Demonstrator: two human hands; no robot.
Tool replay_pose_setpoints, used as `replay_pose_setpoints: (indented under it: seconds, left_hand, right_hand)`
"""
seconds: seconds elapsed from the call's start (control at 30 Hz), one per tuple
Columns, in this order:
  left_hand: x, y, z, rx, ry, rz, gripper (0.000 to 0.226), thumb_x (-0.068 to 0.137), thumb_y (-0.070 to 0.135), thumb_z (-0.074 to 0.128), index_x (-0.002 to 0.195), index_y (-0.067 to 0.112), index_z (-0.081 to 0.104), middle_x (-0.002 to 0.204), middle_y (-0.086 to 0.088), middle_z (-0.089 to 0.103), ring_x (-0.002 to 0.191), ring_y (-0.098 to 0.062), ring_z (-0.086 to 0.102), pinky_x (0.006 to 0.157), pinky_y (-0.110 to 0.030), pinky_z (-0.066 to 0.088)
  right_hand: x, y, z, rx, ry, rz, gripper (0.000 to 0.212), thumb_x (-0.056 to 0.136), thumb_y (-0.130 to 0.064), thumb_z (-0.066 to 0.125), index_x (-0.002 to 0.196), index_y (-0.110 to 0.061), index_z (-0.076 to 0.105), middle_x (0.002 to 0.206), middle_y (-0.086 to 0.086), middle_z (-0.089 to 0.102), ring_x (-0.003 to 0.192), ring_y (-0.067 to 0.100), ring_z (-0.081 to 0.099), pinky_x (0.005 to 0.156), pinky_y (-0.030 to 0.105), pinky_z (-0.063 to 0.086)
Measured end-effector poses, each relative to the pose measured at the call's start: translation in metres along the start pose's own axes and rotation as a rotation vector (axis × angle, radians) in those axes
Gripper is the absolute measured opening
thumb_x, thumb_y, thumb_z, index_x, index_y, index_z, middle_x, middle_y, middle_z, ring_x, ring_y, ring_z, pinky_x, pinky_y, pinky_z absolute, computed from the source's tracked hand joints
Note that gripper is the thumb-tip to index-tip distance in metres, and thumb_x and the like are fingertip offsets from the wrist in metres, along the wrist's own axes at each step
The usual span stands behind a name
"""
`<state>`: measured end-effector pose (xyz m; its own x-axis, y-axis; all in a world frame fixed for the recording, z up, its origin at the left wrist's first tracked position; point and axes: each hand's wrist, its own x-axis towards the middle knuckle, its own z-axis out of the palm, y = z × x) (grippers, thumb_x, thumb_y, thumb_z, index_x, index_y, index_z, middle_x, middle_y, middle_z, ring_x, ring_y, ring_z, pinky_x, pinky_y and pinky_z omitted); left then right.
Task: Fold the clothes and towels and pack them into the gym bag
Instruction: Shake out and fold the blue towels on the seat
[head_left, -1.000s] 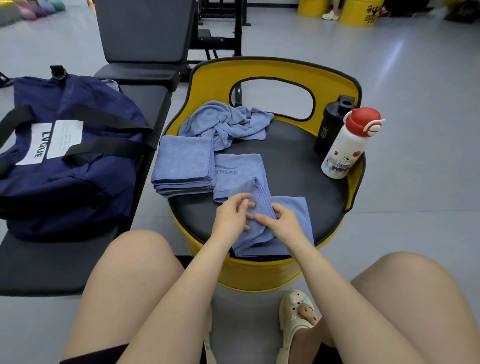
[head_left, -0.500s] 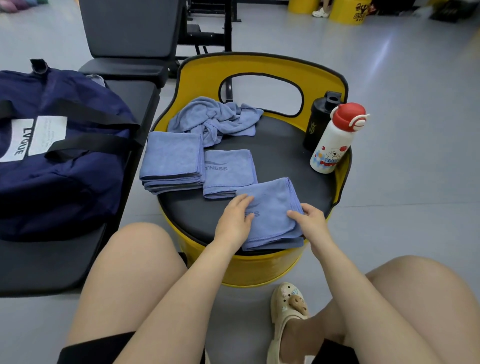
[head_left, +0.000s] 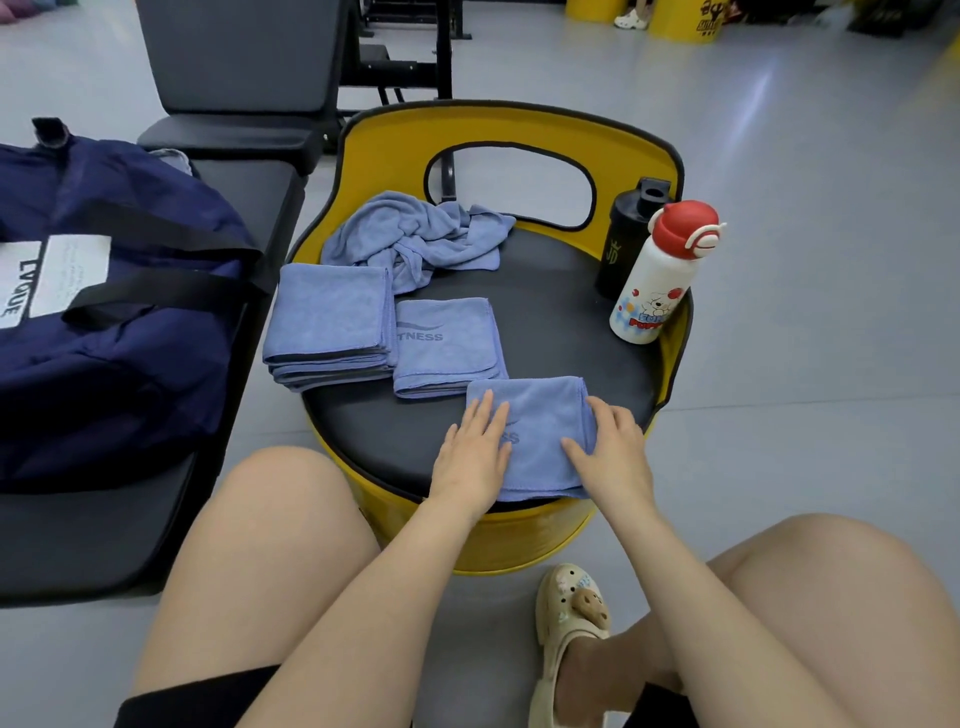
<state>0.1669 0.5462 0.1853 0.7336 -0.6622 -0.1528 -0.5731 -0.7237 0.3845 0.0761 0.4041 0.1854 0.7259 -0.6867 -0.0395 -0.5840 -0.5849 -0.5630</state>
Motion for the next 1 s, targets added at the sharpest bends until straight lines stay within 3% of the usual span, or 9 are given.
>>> replay_pose_setpoints:
  seconds: [0.07, 0.17, 0.33, 0.43, 0.6, 0.8, 1.0]
  left_hand:
    - [0.001, -0.001, -0.002, -0.207, 0.119, -0.123, 0.053, 0.102, 0.025, 0.038, 0.150, 0.019, 0.020, 0.158, -0.002, 0.012, 0.142, -0.020, 0.021, 0.111, -0.035, 0.028]
    - [0.004, -0.003, -0.006, -0.430, 0.216, -0.278, 0.048, 0.096, 0.023, 0.052, 0.141, 0.014, 0.037, 0.137, -0.008, 0.040, 0.125, -0.024, 0.042, 0.102, -0.036, 0.040]
    - [0.009, -0.007, -0.010, -0.602, 0.125, -0.472, 0.046, 0.085, 0.033, 0.069, 0.121, 0.009, 0.053, 0.118, -0.005, 0.060, 0.110, -0.024, 0.057, 0.090, -0.034, 0.048]
    - [0.009, -0.007, -0.012, -0.669, 0.096, -0.489, 0.035, 0.086, 0.031, 0.068, 0.114, 0.012, 0.059, 0.115, -0.003, 0.063, 0.107, -0.022, 0.059, 0.090, -0.035, 0.049]
    - [0.004, -0.004, -0.019, -0.947, 0.090, -0.530, 0.022, 0.084, 0.017, 0.069, 0.101, 0.015, 0.055, 0.112, -0.004, 0.062, 0.105, -0.022, 0.058, 0.087, -0.036, 0.049]
    - [-0.002, -0.003, -0.043, -1.149, 0.156, -0.533, 0.018, 0.085, 0.012, 0.068, 0.100, 0.012, 0.057, 0.113, -0.009, 0.065, 0.102, -0.024, 0.062, 0.091, -0.039, 0.052]
    - [0.008, -0.010, -0.086, -1.193, 0.205, -0.485, 0.021, 0.086, 0.008, 0.066, 0.102, 0.015, 0.054, 0.105, -0.004, 0.060, 0.096, -0.020, 0.060, 0.080, -0.029, 0.048]
  right_hand:
    - [0.002, -0.001, 0.004, 0.051, -0.022, 0.055, 0.057, 0.090, -0.030, 0.062, 0.139, -0.014, 0.041, 0.135, 0.007, 0.042, 0.124, 0.027, 0.042, 0.097, 0.039, 0.043]
    - [0.009, 0.001, 0.008, 0.158, -0.039, 0.162, 0.051, 0.088, -0.032, 0.064, 0.131, -0.008, 0.050, 0.125, 0.012, 0.052, 0.113, 0.030, 0.052, 0.093, 0.040, 0.046]
    - [0.015, -0.002, 0.005, 0.307, -0.099, 0.234, 0.029, 0.089, -0.025, 0.063, 0.112, -0.006, 0.062, 0.106, 0.010, 0.066, 0.099, 0.030, 0.059, 0.072, 0.029, 0.041]
    - [0.015, -0.006, 0.002, 0.362, -0.129, 0.285, 0.031, 0.090, -0.023, 0.063, 0.116, -0.008, 0.061, 0.109, 0.008, 0.065, 0.104, 0.030, 0.059, 0.077, 0.031, 0.043]
    - [0.013, -0.011, 0.000, 0.525, -0.126, 0.335, 0.017, 0.086, -0.020, 0.067, 0.100, -0.012, 0.063, 0.106, 0.009, 0.068, 0.099, 0.028, 0.061, 0.089, 0.045, 0.051]
    - [0.013, -0.033, -0.020, 0.748, -0.103, 0.301, 0.038, 0.085, -0.013, 0.070, 0.121, -0.007, 0.060, 0.113, 0.007, 0.063, 0.102, 0.023, 0.059, 0.090, 0.037, 0.050]
    - [0.026, -0.067, -0.034, 0.870, -0.090, 0.232, 0.031, 0.088, -0.012, 0.067, 0.119, -0.008, 0.062, 0.106, 0.002, 0.064, 0.098, 0.019, 0.060, 0.082, 0.030, 0.049]
